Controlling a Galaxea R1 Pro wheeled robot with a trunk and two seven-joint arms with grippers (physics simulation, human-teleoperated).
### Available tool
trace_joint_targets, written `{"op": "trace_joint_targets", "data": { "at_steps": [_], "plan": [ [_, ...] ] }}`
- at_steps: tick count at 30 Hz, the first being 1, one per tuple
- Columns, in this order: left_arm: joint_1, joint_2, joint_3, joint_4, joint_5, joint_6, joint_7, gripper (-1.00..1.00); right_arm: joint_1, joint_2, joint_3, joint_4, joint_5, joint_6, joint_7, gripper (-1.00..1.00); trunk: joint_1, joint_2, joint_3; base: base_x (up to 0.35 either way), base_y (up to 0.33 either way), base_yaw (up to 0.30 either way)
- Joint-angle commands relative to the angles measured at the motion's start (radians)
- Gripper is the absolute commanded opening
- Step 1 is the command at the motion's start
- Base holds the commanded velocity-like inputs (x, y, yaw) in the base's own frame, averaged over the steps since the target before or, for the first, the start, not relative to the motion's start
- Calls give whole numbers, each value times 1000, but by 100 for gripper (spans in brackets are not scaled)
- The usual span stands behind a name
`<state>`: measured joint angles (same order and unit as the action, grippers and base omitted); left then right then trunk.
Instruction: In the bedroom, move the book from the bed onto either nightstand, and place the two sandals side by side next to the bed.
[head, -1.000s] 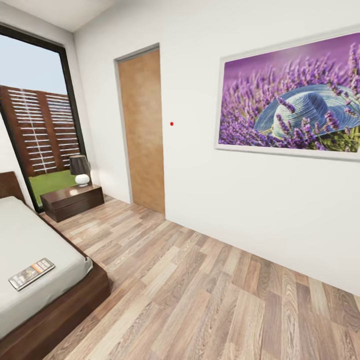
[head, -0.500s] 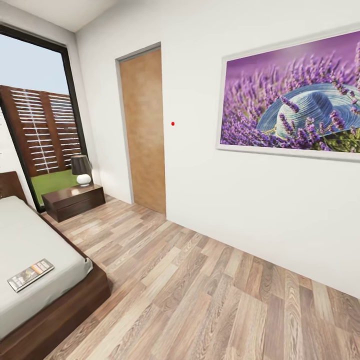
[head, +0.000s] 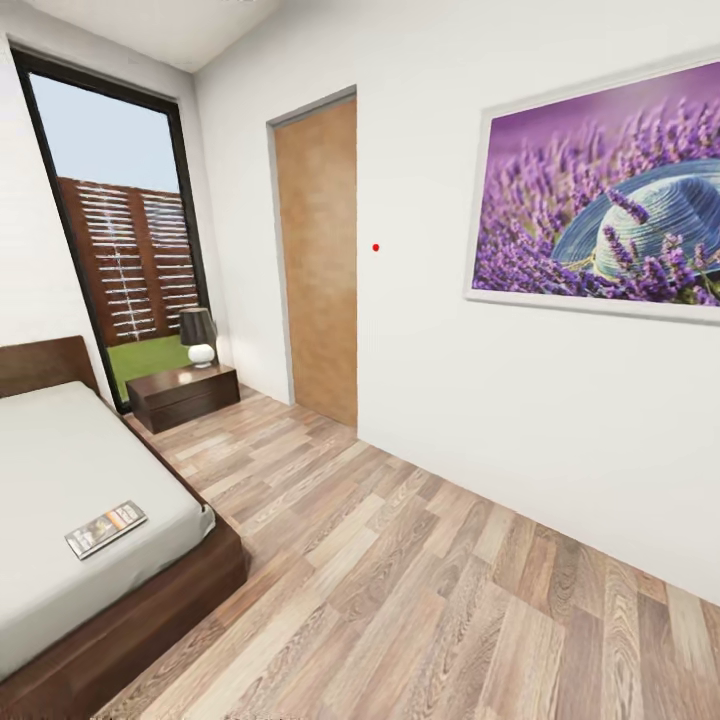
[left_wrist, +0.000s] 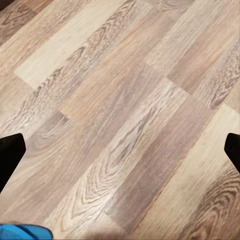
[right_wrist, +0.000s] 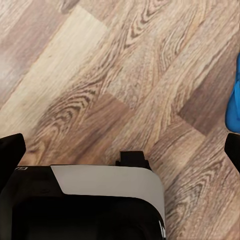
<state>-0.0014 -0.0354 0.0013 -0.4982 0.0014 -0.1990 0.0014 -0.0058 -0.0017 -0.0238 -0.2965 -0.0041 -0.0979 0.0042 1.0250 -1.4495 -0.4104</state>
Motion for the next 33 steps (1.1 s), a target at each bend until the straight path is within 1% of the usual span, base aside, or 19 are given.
{"op": "trace_joint_targets", "data": {
  "at_steps": [1,9,19,33],
  "plan": [
    [0,-1,0,0,0,-2,0,100,0,0,-2,0,0,-3,0,100,0,0,-1,0,0,209],
    [0,-1,0,0,0,-2,0,100,0,0,-2,0,0,-3,0,100,0,0,-1,1,-6,209],
    [0,-1,0,0,0,-2,0,100,0,0,-2,0,0,-3,0,100,0,0,-1,54,-71,210],
    [0,-1,0,0,0,-2,0,100,0,0,-2,0,0,-3,0,100,0,0,-1,4,-36,210]
  ]
}}
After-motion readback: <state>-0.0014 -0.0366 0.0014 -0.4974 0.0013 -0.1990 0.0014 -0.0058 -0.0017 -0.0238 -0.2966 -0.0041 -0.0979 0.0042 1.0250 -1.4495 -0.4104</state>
